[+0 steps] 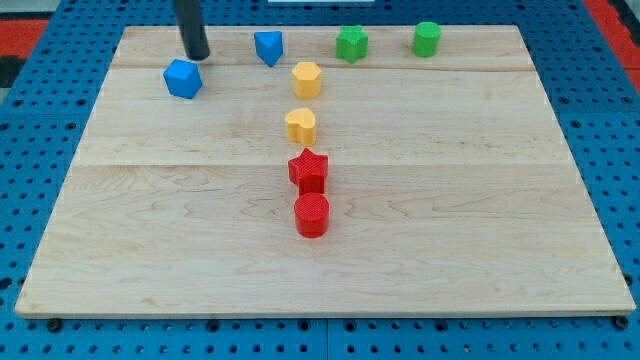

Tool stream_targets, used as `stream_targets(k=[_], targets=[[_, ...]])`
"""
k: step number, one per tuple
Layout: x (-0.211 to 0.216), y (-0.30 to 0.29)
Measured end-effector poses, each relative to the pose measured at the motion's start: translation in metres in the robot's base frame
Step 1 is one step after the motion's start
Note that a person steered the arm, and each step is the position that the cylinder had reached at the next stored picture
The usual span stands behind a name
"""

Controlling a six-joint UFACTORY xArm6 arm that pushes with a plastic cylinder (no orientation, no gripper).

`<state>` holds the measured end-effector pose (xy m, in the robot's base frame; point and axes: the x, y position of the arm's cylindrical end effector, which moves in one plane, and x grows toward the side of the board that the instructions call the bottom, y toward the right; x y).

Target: Slide the yellow hexagon parallel to the left of the yellow heart

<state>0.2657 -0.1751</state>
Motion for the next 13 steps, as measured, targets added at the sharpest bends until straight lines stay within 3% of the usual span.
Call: stream_targets(k=[1, 4, 5, 6, 8, 10, 11, 13], targets=[[0.034, 0.015], [0.094, 0.176], [0.071, 0.230], [0.030, 0.218], [0.014, 0.136], [0.072, 0.115], [0.077, 0.144], [0.102, 0.085]])
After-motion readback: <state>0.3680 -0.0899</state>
